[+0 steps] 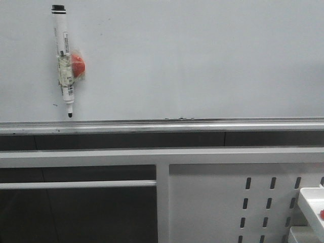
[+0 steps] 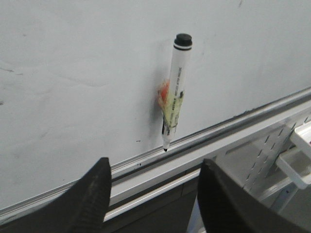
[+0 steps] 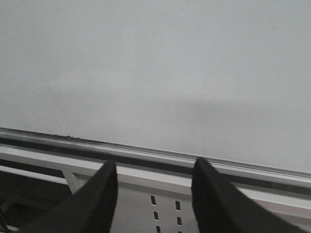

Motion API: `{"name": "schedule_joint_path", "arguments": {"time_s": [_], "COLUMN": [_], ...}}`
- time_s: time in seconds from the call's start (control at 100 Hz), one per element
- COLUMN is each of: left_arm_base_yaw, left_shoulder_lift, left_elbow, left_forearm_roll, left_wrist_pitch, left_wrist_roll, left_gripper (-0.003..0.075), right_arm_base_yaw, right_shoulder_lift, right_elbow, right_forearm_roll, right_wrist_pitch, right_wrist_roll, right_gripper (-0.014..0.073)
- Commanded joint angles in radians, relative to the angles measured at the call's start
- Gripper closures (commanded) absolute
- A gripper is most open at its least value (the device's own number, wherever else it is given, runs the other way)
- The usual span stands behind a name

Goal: Write number 1 on whiteboard

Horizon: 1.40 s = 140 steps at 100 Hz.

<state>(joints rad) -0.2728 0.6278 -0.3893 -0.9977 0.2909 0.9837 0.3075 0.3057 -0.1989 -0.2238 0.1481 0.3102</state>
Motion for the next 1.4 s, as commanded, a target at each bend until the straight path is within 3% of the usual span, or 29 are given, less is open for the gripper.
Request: {"name": "schedule_joint_path", "arguments": {"time_s": [0.0,0.39,0.55,0.82,1.02,1.16,1.39], "left_arm_base_yaw": [-0.039,-0.278,-0.423,-0.606,-0.624,-0.624,-0.624], "left_shoulder_lift": [0.037,0.233,0.309,0.390,0.426,0.452,0.514], "left_elbow": [-0.032,-0.034,-0.034,-0.034,-0.034,-0.037,-0.089], "left_forearm_roll": [-0.080,-0.102,-0.110,-0.088,-0.009,0.006,0.006], "left_wrist_pitch": [-0.077,-0.334,-0.525,-0.739,-0.821,-0.848,-0.848], "left_wrist_roll": [0.003,0.003,0.003,-0.039,-0.240,-0.270,-0.274], "left_gripper": [0.0356,0.0350,0.0349,0.0348,0.0329,0.0265,0.0258], "right_arm_base_yaw": [-0.006,-0.006,-0.006,-0.006,-0.006,-0.006,-0.006], "right_shoulder_lift": [0.019,0.021,0.021,0.021,0.021,0.021,0.021], "right_elbow": [-0.037,-0.037,-0.035,-0.033,-0.029,-0.029,-0.029], "right_forearm_roll": [-0.014,-0.014,-0.015,-0.015,-0.015,-0.015,-0.015], "right_wrist_pitch": [-0.087,-0.081,-0.059,-0.059,-0.059,-0.059,-0.062], "right_wrist_roll": [-0.002,-0.002,-0.002,-0.002,-0.002,-0.002,-0.002], "right_gripper": [0.0275,0.0275,0.0275,0.0275,0.0275,0.0275,0.0275]}}
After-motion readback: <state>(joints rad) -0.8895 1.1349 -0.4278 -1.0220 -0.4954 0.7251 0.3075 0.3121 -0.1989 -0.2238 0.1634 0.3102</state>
